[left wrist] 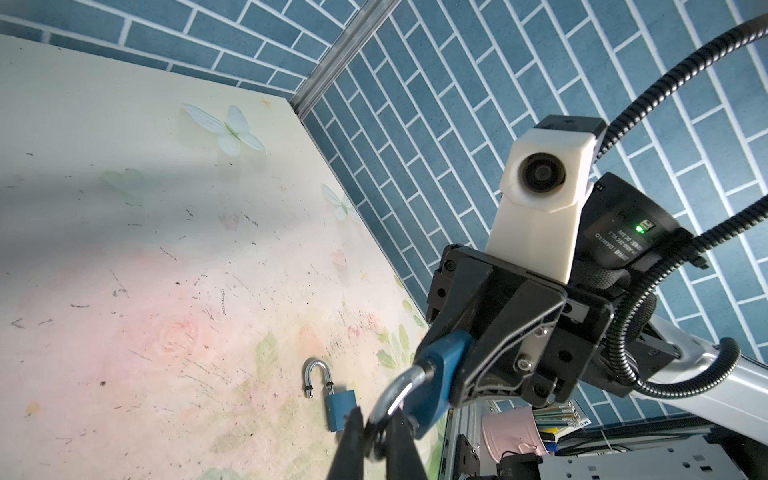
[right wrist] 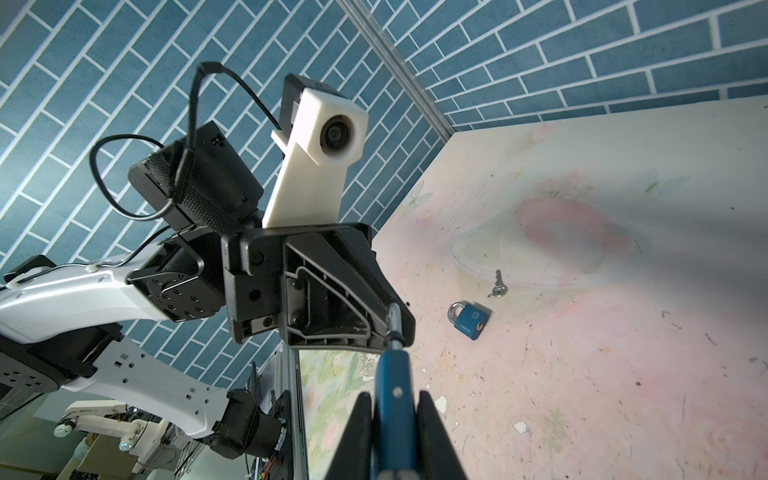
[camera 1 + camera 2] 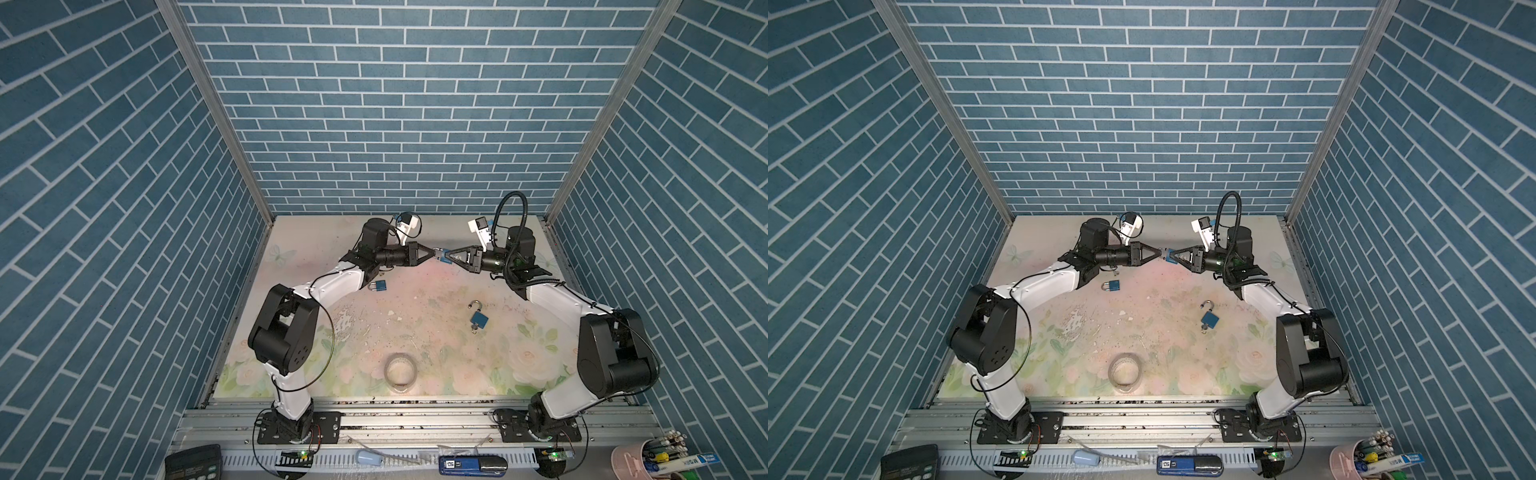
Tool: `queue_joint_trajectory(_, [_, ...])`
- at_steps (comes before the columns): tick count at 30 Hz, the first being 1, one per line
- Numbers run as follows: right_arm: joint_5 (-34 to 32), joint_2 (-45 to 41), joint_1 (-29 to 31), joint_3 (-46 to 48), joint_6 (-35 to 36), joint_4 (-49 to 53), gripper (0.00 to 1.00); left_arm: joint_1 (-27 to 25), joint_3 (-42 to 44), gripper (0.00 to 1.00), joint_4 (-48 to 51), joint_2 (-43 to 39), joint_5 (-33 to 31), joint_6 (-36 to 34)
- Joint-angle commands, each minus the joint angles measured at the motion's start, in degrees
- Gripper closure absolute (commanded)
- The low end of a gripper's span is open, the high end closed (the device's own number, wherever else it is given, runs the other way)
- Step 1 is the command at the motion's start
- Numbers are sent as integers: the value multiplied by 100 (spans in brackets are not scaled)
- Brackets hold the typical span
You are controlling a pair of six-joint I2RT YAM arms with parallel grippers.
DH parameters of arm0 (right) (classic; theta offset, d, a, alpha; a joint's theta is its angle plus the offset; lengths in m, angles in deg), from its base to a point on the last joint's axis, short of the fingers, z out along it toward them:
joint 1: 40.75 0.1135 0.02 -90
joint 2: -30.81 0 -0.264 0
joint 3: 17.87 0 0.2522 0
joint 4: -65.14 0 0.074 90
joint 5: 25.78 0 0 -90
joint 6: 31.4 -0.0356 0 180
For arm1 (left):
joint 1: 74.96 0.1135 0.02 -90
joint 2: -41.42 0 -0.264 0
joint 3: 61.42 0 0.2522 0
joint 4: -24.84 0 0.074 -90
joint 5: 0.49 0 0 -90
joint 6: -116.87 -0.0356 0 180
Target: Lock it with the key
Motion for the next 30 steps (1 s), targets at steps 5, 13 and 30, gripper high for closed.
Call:
queue_joint_trajectory(5, [284, 114, 322, -235, 49, -260, 100, -432, -186, 100, -174, -113, 274, 207])
queue_joint_trajectory(13, [249, 344, 497, -369, 156, -269, 100, -664, -411, 100, -155, -34, 410, 407])
queue_joint_trajectory(30, [151, 615, 534, -481, 17, -628, 100, -1007, -514, 100, 181, -65, 531, 457])
